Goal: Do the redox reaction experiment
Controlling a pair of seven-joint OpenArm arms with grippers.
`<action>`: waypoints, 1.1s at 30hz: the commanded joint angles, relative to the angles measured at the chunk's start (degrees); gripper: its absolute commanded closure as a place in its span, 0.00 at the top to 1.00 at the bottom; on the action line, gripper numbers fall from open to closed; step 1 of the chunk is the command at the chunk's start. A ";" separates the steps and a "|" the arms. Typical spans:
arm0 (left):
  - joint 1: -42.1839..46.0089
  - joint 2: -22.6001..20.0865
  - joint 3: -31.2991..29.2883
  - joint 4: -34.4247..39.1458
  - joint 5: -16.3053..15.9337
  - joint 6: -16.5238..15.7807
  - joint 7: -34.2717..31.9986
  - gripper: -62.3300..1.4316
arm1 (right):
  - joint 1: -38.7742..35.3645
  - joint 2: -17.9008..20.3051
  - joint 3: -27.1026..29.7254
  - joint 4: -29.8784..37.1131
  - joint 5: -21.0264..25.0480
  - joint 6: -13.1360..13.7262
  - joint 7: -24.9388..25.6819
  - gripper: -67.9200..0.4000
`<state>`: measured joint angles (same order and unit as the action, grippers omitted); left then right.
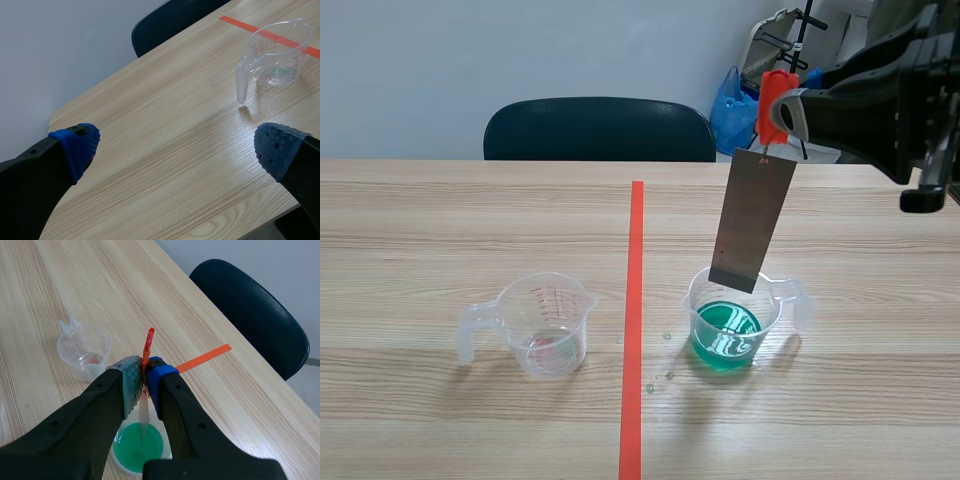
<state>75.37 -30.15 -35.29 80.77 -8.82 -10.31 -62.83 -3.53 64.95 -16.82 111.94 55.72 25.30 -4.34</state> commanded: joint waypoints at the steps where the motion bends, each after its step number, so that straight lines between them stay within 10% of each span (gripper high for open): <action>1: 0.07 0.57 0.02 0.94 -0.37 0.04 -0.83 1.00 | 1.14 0.46 0.87 0.90 0.44 -0.20 0.87 0.02; 22: 0.07 0.46 0.02 0.94 -0.61 -0.24 -0.98 1.00 | 1.14 0.46 0.87 0.90 0.44 -0.20 0.87 0.02; 31: -4.13 -7.50 0.33 0.55 -5.22 -13.99 4.28 1.00 | 1.14 0.46 0.87 0.87 0.46 -0.20 0.90 0.02; 33: -8.35 -10.47 1.51 0.55 -7.32 -17.44 8.55 0.78 | 1.14 0.46 0.87 0.87 0.46 -0.20 0.90 0.02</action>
<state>68.95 -39.20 -34.61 80.60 -15.73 -27.18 -53.78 -3.51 64.95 -16.82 111.98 55.72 25.28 -4.34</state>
